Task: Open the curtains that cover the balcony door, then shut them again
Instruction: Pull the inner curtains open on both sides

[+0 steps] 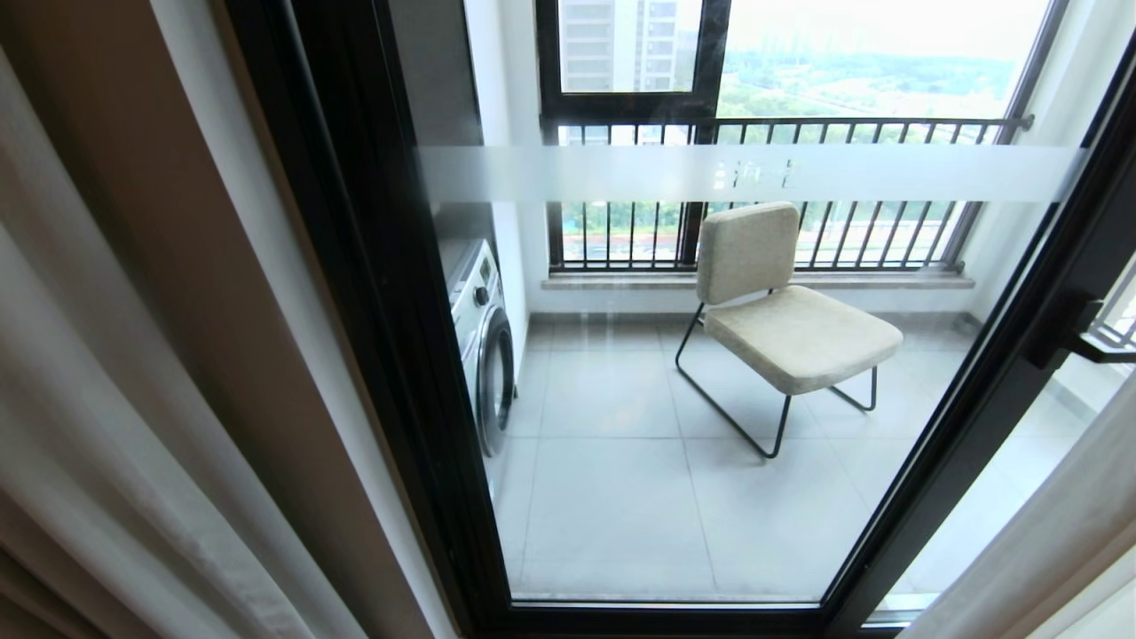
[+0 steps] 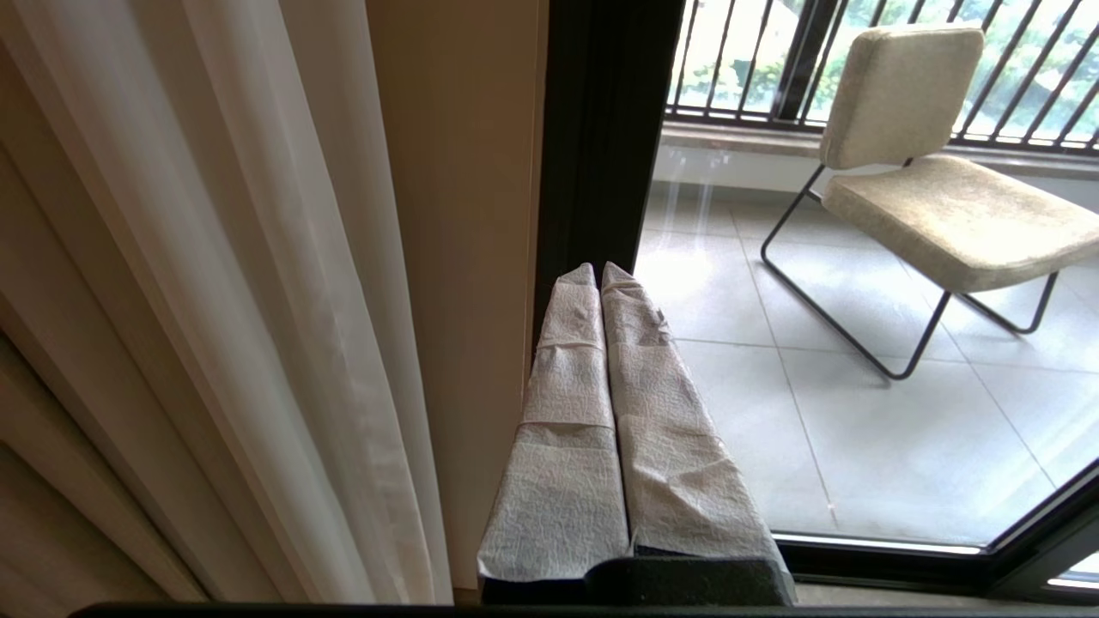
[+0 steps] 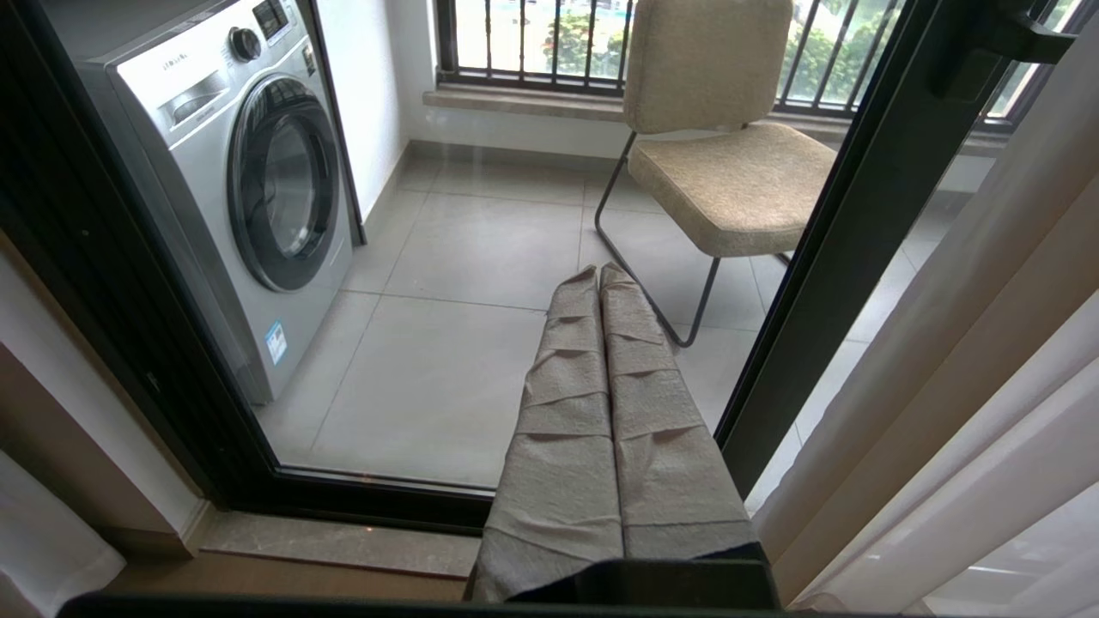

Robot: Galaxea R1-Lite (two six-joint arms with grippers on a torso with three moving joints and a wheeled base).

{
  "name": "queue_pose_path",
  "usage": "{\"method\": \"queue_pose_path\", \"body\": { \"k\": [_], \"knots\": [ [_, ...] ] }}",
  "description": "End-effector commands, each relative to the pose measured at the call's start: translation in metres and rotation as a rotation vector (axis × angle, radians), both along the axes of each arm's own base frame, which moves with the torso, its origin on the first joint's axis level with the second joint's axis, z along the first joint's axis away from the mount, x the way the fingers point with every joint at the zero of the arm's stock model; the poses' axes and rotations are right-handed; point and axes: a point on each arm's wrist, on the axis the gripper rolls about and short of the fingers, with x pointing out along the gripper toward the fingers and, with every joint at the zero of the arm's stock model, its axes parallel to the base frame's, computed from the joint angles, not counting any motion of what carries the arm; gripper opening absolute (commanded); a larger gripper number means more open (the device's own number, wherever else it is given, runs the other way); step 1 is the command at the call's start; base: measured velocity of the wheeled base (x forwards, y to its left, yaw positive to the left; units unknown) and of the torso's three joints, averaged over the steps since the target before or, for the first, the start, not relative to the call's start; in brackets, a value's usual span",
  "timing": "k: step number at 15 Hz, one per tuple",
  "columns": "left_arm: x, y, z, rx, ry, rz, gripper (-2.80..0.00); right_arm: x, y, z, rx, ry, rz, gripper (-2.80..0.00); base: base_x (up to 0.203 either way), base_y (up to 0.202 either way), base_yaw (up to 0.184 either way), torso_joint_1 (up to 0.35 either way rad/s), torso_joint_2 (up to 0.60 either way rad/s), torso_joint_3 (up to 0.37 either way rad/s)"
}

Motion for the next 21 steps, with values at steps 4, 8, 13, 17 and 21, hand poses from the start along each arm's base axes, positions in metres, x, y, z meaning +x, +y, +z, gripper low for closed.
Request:
{"method": "queue_pose_path", "body": {
  "k": [4, 8, 13, 17, 21],
  "knots": [
    [-0.0001, 0.0000, 0.0000, 0.000, -0.001, 0.001, -2.80, 0.0000, 0.0000, 0.0000, -0.001, -0.001, 0.001, -2.80, 0.000, 0.000, 0.000, 0.000, 0.00, 0.000],
    [-0.0001, 0.0000, -0.0001, 0.000, 0.000, 0.001, -2.80, 0.0000, 0.0000, 0.0000, -0.001, -0.001, 0.001, -2.80, 0.000, 0.000, 0.000, 0.000, 0.00, 0.000],
    [-0.0001, 0.0000, -0.0001, 0.000, 0.000, 0.001, -2.80, 0.0000, 0.0000, 0.0000, -0.001, -0.001, 0.001, -2.80, 0.000, 0.000, 0.000, 0.000, 0.00, 0.000],
    [-0.0001, 0.0000, -0.0001, 0.000, 0.000, 0.001, -2.80, 0.0000, 0.0000, 0.0000, -0.001, -0.001, 0.001, -2.80, 0.000, 0.000, 0.000, 0.000, 0.00, 0.000],
    [-0.0001, 0.0000, -0.0001, 0.000, 0.000, 0.001, -2.80, 0.0000, 0.0000, 0.0000, -0.001, -0.001, 0.001, -2.80, 0.001, -0.093, 0.008, 0.002, 0.00, 0.003]
  ]
}}
